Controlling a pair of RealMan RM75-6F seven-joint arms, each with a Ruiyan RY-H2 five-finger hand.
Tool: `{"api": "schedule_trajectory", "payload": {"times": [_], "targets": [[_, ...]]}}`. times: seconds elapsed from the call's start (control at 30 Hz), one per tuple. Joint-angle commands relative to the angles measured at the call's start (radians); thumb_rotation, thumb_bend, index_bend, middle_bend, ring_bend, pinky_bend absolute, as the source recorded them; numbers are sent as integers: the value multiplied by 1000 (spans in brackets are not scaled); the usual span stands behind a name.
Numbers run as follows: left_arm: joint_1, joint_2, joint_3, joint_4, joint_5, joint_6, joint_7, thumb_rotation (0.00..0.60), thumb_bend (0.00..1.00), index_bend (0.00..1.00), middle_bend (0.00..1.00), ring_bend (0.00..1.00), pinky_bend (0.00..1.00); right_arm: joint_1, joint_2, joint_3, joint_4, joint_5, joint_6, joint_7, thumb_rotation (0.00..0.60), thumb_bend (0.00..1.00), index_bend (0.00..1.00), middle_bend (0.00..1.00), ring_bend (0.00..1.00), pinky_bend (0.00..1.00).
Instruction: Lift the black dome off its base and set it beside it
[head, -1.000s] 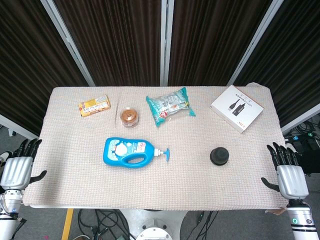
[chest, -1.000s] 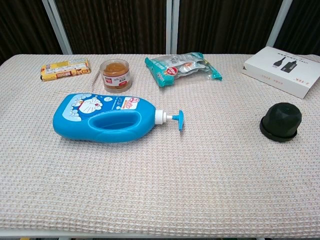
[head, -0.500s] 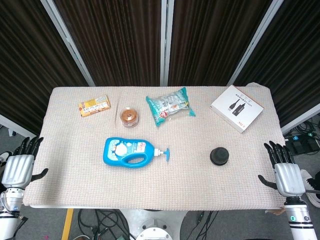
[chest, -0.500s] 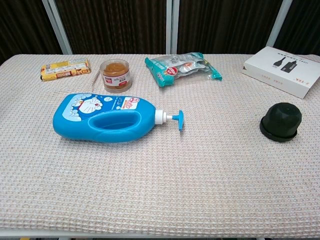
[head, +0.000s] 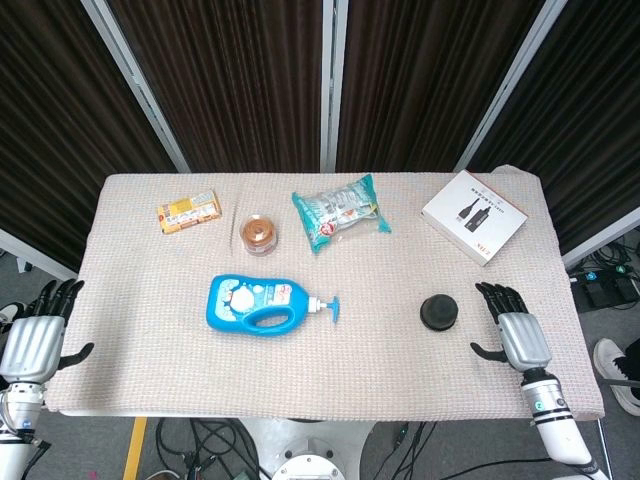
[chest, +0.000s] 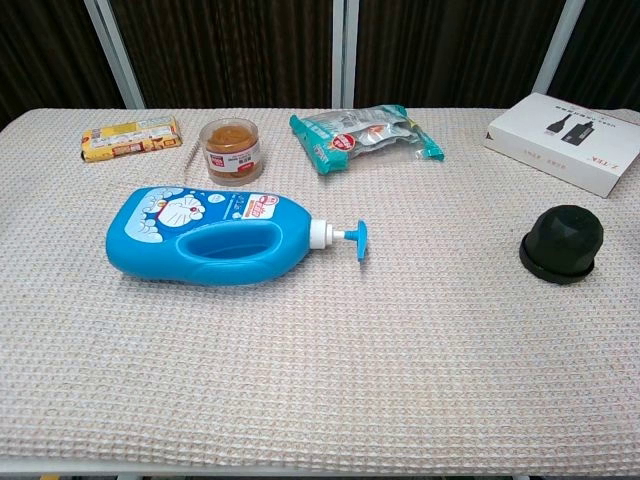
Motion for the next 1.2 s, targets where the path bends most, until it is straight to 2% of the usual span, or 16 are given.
{"api": "schedule_trajectory", "payload": {"times": [0.03, 0.23, 0.5, 0.9, 1.2], "targets": [[5, 4, 3, 4, 2, 3, -10, 600, 179, 58, 50, 0, 216, 23, -34, 6, 18, 18, -28, -31, 600, 78, 0, 63, 0, 0], [7, 2, 4, 10, 3, 0, -19, 600, 179, 59, 50, 0, 216, 60, -84, 17, 68, 34, -68, -36, 600, 73, 0, 41, 0, 0], [8, -1, 8, 23, 11, -2, -31, 600, 179, 61, 50, 0, 216, 105, -107, 23, 87, 70, -155, -1, 600, 72, 0, 32, 0, 0], [6, -5, 4, 26, 2, -14, -32, 600, 179, 61, 50, 0, 216, 129, -139, 36, 107, 131, -191, -52, 600, 72, 0, 94, 0, 0], [3, -6, 1, 25, -2, -19, -28, 600, 179, 61, 50, 0, 217, 131, -155, 39, 127, 159, -202, -44, 600, 72, 0, 143, 0, 0]]}}
